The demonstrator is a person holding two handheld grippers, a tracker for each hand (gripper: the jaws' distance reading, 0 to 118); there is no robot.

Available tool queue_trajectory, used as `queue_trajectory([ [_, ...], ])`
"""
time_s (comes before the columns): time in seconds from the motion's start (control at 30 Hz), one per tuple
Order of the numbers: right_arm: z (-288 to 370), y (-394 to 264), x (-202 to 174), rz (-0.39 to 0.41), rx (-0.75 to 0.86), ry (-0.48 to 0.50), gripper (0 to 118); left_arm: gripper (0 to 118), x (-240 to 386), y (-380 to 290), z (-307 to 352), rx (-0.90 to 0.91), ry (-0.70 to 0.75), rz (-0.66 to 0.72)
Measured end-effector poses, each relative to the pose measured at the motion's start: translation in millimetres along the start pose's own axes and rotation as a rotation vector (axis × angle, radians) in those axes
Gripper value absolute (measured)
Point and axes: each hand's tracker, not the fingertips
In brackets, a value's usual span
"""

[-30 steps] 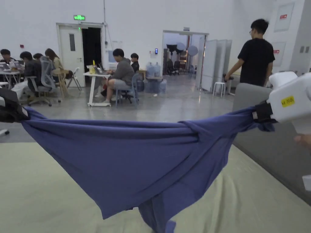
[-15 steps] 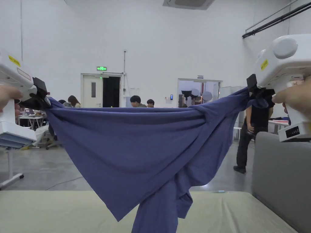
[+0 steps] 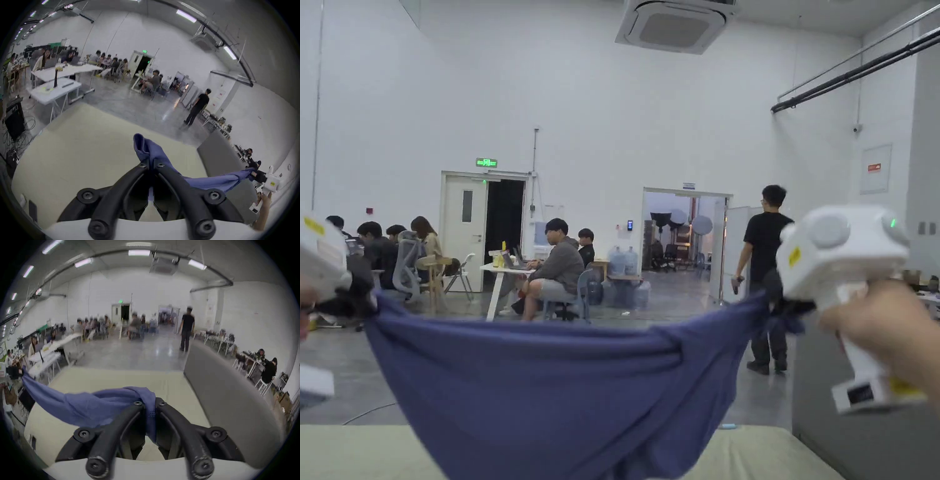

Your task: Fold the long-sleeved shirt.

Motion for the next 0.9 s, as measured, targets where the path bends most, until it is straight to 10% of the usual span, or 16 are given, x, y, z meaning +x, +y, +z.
queue_trajectory([
  [0.37, -168, -298, -25, 0.030, -0.469, 0.122, 5, 0, -126, -238, -132, -0.471, 0.148, 0.028],
  [0.63, -105, -440, -24, 0.129, -0.526, 0.174, 5, 0, -193, -336, -69, -0.614, 0.094, 0.059],
  [0.9, -10, -515, -13, 0.063, -0.525, 0.237, 5, 0, -231, -395, 26, -0.646, 0.030, 0.096],
])
